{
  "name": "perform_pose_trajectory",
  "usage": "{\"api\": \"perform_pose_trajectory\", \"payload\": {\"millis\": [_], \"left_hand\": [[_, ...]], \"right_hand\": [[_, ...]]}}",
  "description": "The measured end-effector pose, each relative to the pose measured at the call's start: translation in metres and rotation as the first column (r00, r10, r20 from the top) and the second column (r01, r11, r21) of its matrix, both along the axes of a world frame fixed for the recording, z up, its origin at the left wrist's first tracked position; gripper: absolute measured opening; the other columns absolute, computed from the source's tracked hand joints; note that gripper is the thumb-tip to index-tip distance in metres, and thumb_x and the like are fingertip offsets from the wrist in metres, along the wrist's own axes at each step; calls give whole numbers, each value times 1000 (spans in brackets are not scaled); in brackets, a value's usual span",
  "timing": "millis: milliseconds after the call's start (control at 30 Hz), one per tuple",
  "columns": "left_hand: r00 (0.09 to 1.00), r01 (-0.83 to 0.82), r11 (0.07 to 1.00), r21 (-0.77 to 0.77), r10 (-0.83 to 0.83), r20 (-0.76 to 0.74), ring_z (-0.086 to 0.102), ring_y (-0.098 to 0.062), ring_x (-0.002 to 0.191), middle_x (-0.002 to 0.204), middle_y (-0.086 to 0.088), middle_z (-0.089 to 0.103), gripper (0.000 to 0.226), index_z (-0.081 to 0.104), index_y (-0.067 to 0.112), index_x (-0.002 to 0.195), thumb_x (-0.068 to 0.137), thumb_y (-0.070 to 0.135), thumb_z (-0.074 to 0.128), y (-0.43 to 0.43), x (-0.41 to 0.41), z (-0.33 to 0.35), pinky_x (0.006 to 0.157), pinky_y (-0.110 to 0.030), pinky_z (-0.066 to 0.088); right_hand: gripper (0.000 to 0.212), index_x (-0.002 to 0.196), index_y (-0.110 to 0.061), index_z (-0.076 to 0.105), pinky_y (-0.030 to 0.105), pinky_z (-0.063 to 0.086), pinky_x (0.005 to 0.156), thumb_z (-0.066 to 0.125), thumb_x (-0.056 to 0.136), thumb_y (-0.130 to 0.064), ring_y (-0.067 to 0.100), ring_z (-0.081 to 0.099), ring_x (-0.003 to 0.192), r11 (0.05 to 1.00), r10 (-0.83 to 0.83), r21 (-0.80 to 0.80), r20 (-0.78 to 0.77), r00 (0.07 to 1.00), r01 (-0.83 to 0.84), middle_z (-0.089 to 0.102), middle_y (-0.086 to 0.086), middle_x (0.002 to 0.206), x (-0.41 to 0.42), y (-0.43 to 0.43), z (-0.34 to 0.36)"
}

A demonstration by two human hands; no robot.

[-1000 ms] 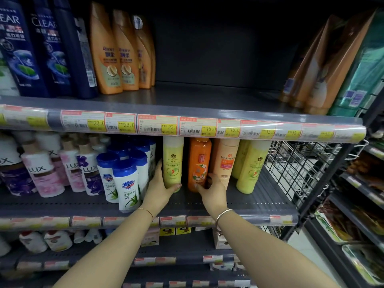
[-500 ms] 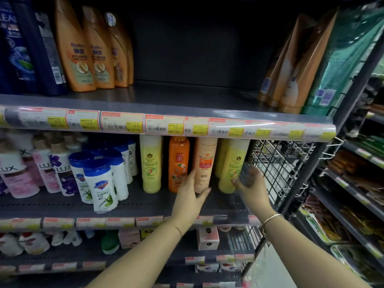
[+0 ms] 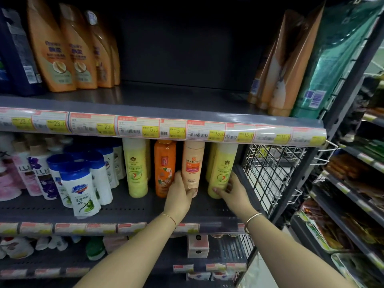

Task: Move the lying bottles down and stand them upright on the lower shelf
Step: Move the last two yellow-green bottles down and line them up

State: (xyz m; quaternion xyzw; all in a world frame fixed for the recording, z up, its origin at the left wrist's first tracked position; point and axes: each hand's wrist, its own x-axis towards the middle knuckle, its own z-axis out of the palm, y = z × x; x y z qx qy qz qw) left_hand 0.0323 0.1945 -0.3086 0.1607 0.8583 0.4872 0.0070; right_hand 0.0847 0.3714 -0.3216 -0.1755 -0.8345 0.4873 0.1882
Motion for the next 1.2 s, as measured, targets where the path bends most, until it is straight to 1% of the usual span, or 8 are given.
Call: {"api": "perform_pose_trajectory", "payload": {"millis": [200,367,533,767,967,1067,1133,1200], "left_hand": [[999,-28,1000,0,28,-30,54,-25,126,136,-8,57,64,35,13,140,86,15,69,3,-1,-5,102,-37,44],[999,-30,1000,-7,30,-43,54,-24,126,137,-8,56,65,34,13,142,87,16,68,4,-1,-6,102,-34,44],[999,-25,1000,-5,25,-36,54,-24,127,137,-8,55,67,33,13,143,86,16,68,3,-1,-6,103,-35,43],[1000,-15,1000,8,15,-2,53,-22,127,139,-6,54,70,31,14,144,86,17,69,1,-1,-4,104,-34,42],[999,-10,1000,14,10,50,48,-22,132,143,-5,50,75,28,15,147,85,17,70,-1,4,-1,107,-37,39],[998,-12,1000,11,12,58,46,-22,134,145,-4,48,76,28,15,148,85,19,70,-6,8,2,108,-37,38],[998,-4,1000,29,2,67,46,-21,134,145,-4,48,74,30,16,147,85,19,70,-10,12,5,108,-36,38],[997,-9,1000,22,8,77,48,-20,132,144,-4,49,71,33,17,145,85,21,70,-15,14,7,108,-37,40]], "right_hand": [[68,139,-17,41,29,48,92,76,81,-17,15,58,111,1000,-25,5,-31,999,25,62,1,125,-3,-3,-5],[70,140,-18,40,36,50,98,77,80,-19,19,60,116,1000,-20,3,-46,999,20,63,3,127,-4,-2,-7],[70,141,-19,40,33,49,96,76,81,-19,16,58,116,1000,-10,-7,-41,999,10,62,1,127,-3,-2,-5],[70,141,-20,40,36,50,98,76,81,-21,18,59,117,1000,-3,-5,-34,999,3,62,2,128,-2,-2,-4],[78,145,-19,33,29,46,95,77,80,-20,16,56,119,999,23,-26,-3,1000,-23,59,2,131,0,-2,-1],[83,148,-18,28,26,42,97,77,80,-17,11,51,119,997,33,-74,10,999,-32,55,3,136,4,-3,5],[80,147,-15,30,25,40,97,76,81,-17,9,49,120,997,12,-77,7,1000,-11,53,3,139,8,-5,10],[75,146,-15,34,26,39,98,74,83,-20,11,49,124,999,-19,-48,1,1000,19,54,2,138,11,-7,14]]}}
